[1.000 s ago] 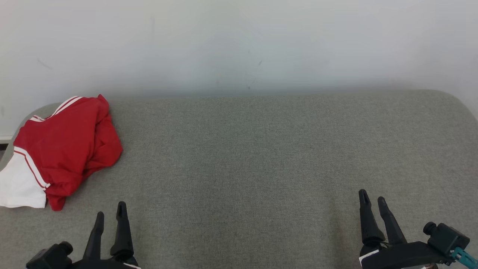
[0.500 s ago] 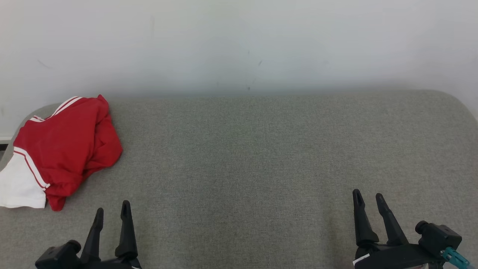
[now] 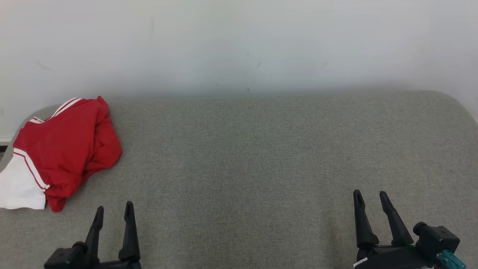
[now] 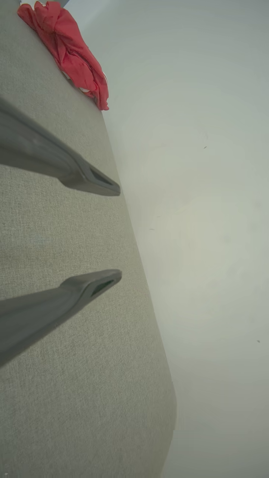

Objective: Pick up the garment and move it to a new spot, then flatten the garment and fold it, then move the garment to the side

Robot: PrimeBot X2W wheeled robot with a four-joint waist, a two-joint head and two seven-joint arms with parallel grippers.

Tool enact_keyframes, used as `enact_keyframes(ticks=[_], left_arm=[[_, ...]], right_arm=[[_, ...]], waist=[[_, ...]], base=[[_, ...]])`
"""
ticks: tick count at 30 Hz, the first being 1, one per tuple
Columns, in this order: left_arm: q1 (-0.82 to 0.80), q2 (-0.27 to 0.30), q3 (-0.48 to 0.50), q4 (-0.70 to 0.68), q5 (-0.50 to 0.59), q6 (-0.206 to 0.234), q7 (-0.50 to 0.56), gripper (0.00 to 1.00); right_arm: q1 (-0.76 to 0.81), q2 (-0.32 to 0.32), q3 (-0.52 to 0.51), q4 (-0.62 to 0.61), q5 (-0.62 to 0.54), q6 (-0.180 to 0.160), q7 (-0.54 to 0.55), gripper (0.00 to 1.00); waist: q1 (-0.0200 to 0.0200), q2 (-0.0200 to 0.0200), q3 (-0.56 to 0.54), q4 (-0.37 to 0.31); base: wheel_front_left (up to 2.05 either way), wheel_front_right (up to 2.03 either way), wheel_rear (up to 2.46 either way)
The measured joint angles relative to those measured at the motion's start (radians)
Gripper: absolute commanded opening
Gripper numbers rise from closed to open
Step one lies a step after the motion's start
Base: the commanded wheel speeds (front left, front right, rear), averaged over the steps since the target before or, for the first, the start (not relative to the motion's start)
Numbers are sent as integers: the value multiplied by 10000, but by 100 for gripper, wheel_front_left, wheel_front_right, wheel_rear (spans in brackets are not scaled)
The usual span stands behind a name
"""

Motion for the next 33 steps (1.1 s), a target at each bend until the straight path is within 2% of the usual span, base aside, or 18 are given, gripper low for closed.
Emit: enact_keyframes(ticks=[14, 33], left_arm=[[181, 113, -17, -25, 1045, -59, -311, 100], [402, 230, 35, -144, 1743, -58, -337, 100]], right_arm=[[170, -4, -174, -153, -1179, 0, -307, 100], [282, -8, -217, -153, -2349, 0, -520, 100]], waist=[[0, 1, -72, -29], [-2, 0, -191, -47]], base=[[0, 0, 0], [0, 0, 0]])
